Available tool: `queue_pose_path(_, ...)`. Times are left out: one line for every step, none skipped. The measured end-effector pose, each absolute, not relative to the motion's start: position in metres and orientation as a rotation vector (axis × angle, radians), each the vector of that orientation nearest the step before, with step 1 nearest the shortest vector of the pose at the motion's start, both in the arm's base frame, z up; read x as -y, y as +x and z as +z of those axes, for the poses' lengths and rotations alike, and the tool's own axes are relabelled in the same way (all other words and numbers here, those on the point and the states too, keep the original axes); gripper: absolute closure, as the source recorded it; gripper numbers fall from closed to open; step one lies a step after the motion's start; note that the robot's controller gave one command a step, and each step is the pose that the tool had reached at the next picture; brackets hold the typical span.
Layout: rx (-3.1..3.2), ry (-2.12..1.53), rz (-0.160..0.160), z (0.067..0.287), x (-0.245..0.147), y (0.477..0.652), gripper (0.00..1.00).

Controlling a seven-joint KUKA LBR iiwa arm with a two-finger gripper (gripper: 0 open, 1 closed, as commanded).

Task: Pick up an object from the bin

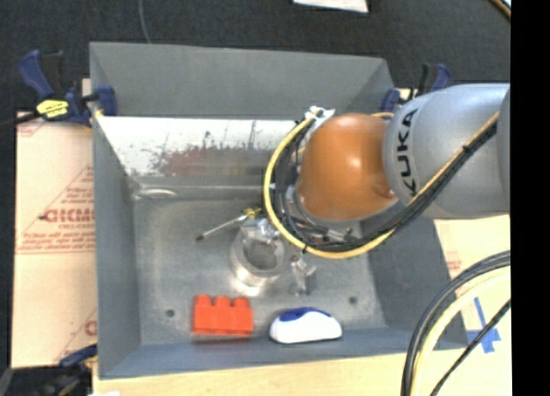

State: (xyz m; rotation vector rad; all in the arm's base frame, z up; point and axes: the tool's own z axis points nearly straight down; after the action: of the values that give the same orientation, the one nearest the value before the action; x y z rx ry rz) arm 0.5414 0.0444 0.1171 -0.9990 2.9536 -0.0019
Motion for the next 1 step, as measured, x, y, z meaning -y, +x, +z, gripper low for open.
queue_pose_path(-2.955,-0.998,-0.002,0.1169,-0.0446,0.5412,0.00)
